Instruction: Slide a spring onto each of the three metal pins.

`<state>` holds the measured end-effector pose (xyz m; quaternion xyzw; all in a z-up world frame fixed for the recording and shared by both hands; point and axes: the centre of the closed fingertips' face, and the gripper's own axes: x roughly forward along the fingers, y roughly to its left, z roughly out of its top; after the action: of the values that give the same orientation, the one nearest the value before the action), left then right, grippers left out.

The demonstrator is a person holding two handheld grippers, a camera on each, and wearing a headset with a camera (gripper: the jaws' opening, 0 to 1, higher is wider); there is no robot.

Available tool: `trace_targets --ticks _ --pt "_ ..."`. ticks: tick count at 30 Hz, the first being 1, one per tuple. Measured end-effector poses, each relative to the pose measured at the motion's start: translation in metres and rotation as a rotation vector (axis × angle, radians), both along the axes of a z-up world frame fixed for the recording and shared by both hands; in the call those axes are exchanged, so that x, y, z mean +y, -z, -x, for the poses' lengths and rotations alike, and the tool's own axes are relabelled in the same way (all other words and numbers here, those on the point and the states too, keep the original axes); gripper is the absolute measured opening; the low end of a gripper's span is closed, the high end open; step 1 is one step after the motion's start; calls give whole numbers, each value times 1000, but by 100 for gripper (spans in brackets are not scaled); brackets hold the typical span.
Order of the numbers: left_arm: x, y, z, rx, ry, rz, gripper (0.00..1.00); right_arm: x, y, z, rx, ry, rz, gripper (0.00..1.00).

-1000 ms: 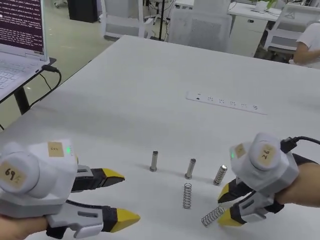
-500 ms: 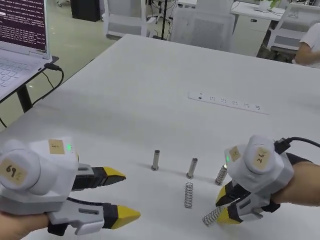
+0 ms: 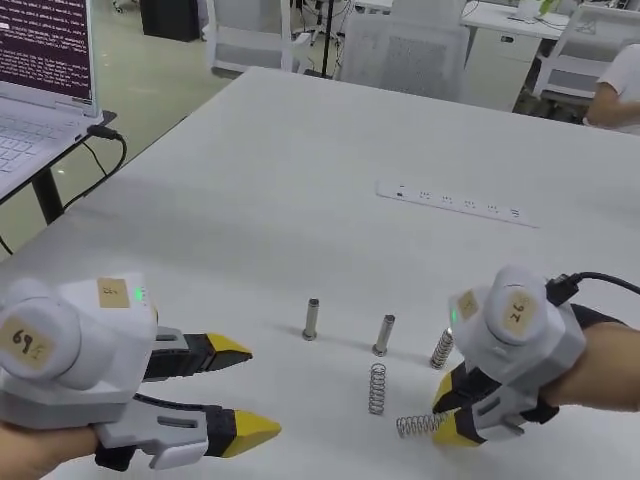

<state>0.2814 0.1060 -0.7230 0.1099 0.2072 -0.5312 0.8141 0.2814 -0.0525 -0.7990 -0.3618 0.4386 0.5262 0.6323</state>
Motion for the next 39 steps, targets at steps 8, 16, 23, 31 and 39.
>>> trace_targets --ticks 8,16,23,31,39 --pt "0 0 0 0 5 -3 38 -2 0 2 -20 -63 20 10" --pt "-2 -1 2 -4 28 -17 38 3 -5 2 -27 -70 0 9" --pt "-8 -8 1 -21 66 -28 36 10 -16 1 -32 -46 -31 9" --pt "-20 -12 2 -34 121 -37 35 12 -25 3 -39 -13 -62 8" --pt "-31 -16 4 -41 171 -35 33 28 -51 6 -56 -10 -129 8"
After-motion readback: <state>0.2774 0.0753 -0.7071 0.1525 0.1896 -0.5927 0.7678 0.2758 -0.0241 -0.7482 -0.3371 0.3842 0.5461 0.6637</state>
